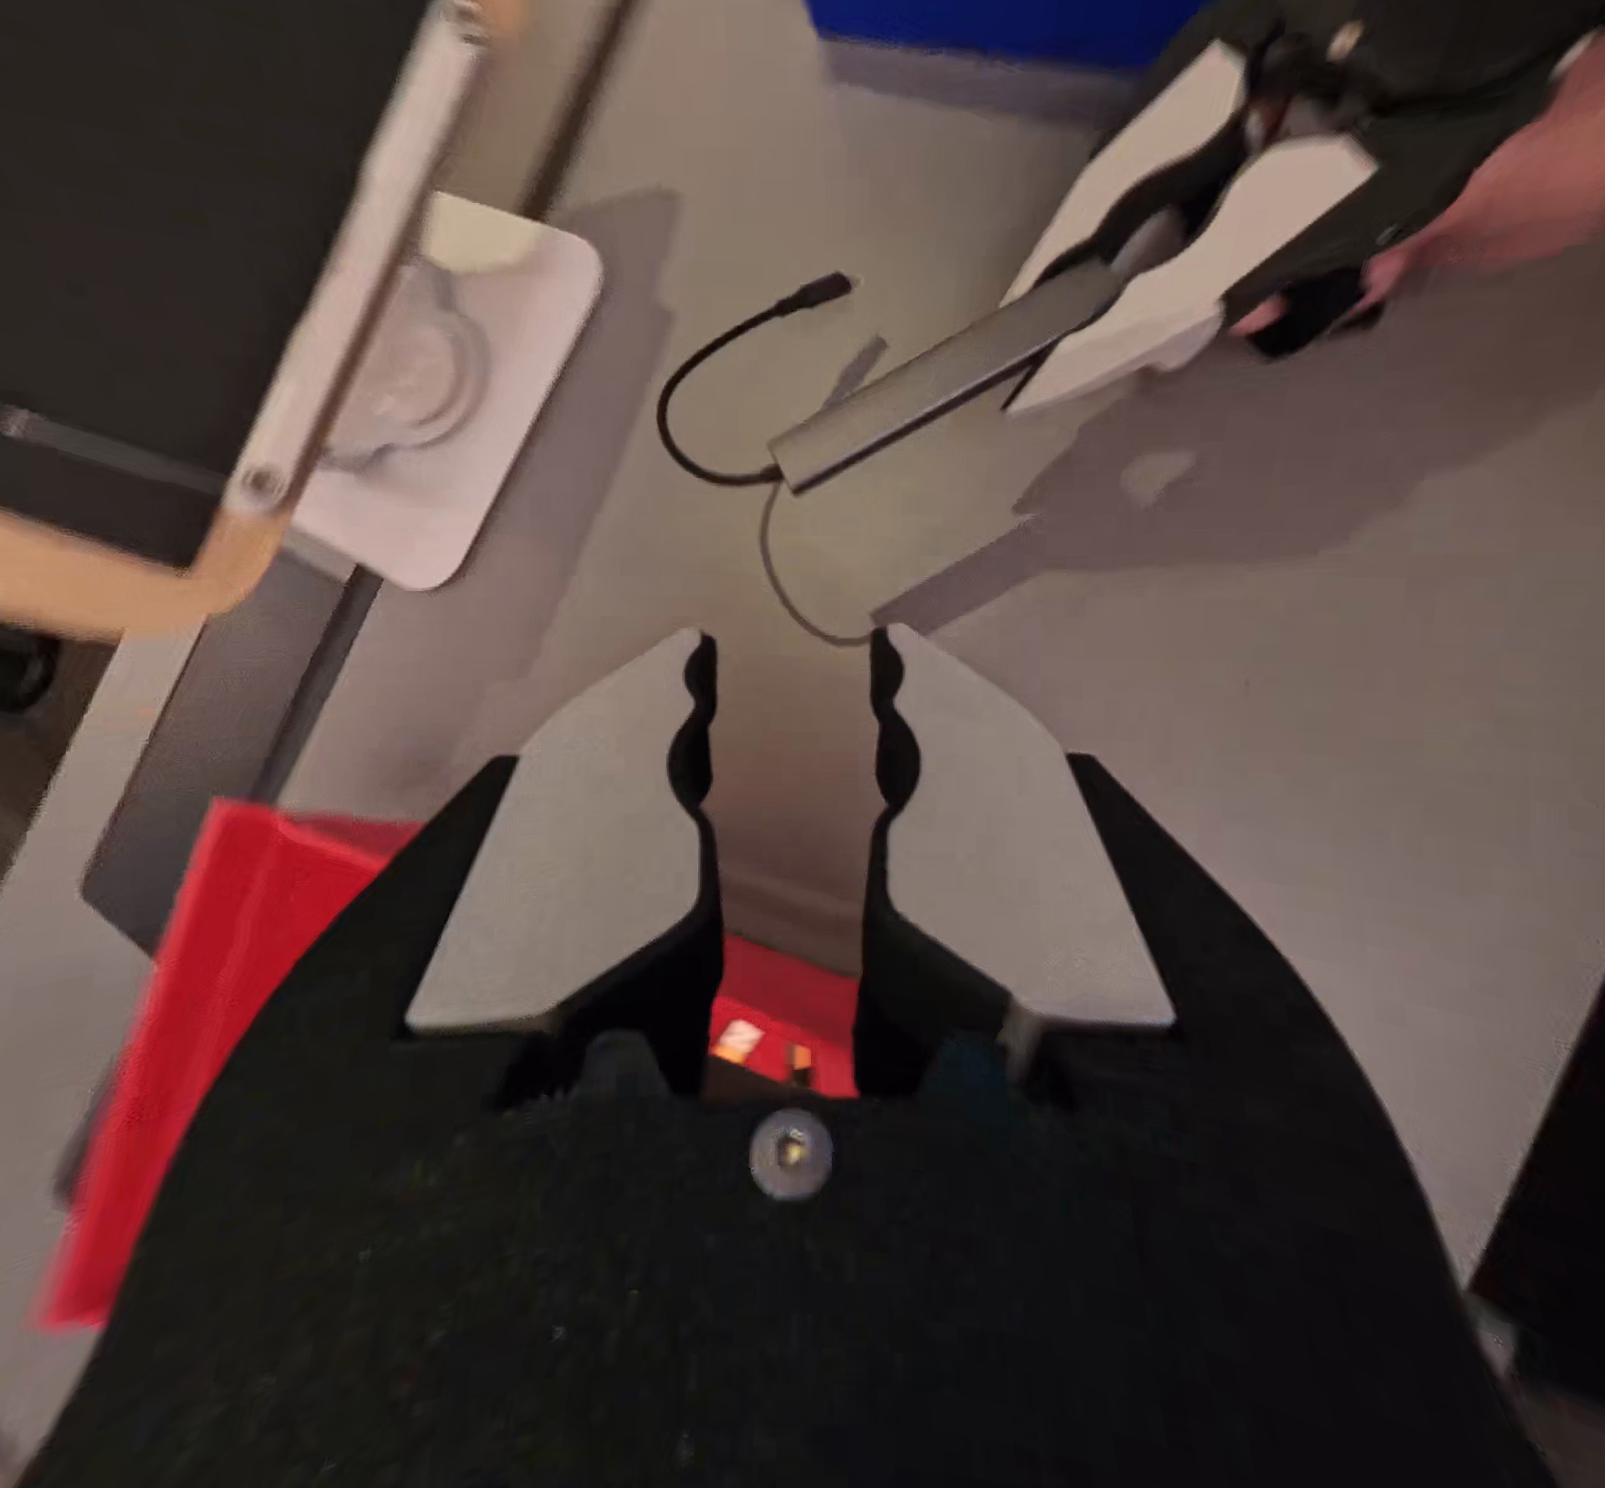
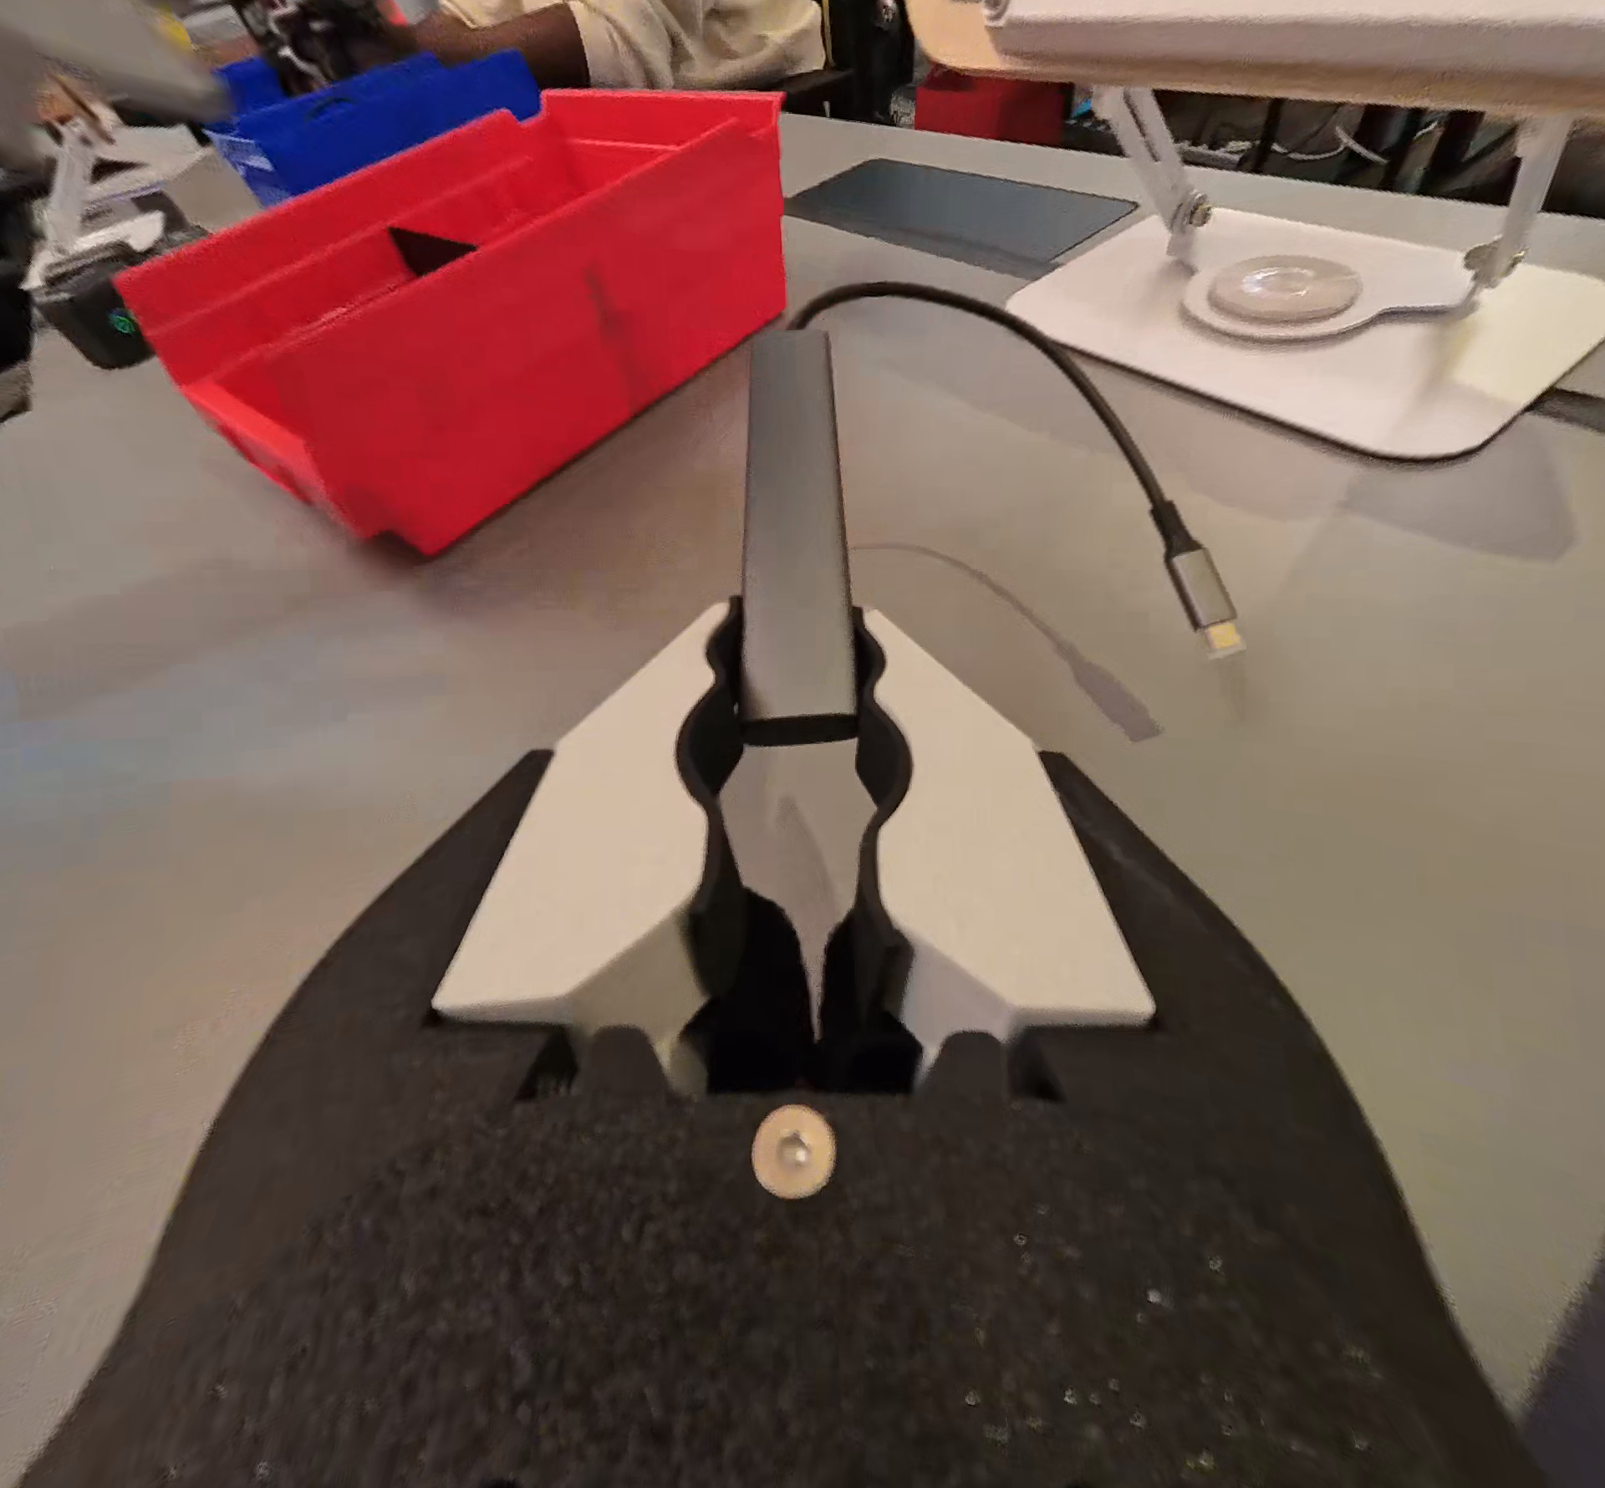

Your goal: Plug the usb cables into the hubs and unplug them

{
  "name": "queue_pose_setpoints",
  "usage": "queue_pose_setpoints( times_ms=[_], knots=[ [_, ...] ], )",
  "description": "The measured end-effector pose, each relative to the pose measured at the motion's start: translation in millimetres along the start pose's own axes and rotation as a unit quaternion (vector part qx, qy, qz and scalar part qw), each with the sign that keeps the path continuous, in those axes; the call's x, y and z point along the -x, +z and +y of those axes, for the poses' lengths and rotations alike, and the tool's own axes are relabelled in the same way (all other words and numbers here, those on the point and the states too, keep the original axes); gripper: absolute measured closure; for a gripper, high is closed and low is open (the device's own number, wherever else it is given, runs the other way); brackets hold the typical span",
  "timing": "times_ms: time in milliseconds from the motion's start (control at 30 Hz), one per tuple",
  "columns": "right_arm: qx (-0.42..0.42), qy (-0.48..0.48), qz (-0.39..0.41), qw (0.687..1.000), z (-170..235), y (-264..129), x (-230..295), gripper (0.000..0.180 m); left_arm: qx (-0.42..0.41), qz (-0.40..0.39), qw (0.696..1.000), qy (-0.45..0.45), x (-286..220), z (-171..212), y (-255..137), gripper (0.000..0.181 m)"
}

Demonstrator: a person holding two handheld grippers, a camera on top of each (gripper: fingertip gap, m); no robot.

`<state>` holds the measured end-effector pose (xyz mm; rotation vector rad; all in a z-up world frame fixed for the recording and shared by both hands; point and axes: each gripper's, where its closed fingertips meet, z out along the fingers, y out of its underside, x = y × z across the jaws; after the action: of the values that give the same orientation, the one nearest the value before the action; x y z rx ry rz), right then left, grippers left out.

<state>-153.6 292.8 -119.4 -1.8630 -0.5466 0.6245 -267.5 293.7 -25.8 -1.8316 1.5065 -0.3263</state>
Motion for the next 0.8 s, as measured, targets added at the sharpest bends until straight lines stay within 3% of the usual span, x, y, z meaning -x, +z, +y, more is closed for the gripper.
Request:
queue_pose_setpoints(
  times_ms=[67,167,233,333,467,667,800],
  knots=[
    [-0.014,-0.026,-0.002,1.0,-4.5,11.3,-5.7,0.159,-0.083,-0.019,0.992,-0.093,-32.5,22.4,-15.2,0.148],
    [-0.031,-0.08,0.0,0.996,-7.6,25.8,-8.5,0.159,-0.155,0.07,0.961,-0.217,-132.4,68.1,-11.4,0.157],
    [-0.071,-0.095,0.003,0.993,-20.6,26.6,-7.9,0.159,-0.159,0.114,0.949,-0.246,-195.0,94.6,-3.3,0.157],
    [-0.093,-0.12,0.008,0.988,-26.5,25.2,-5.9,0.159,-0.133,0.107,0.964,-0.202,-239.0,113.2,-4.5,0.156],
    [-0.088,-0.156,0.012,0.984,-21.7,16.7,-1.0,0.159,-0.157,0.083,0.972,-0.153,-233.6,108.2,-12.1,0.155],
    [-0.083,-0.121,0.004,0.989,-17.0,10.8,3.4,0.159,-0.174,0.097,0.955,-0.221,-201.0,113.3,-16.1,0.151],
    [-0.084,-0.121,-0.001,0.989,-17.9,12.5,4.6,0.159,-0.201,0.092,0.95,-0.221,-148.5,104.1,-49.9,0.152]
  ],
)
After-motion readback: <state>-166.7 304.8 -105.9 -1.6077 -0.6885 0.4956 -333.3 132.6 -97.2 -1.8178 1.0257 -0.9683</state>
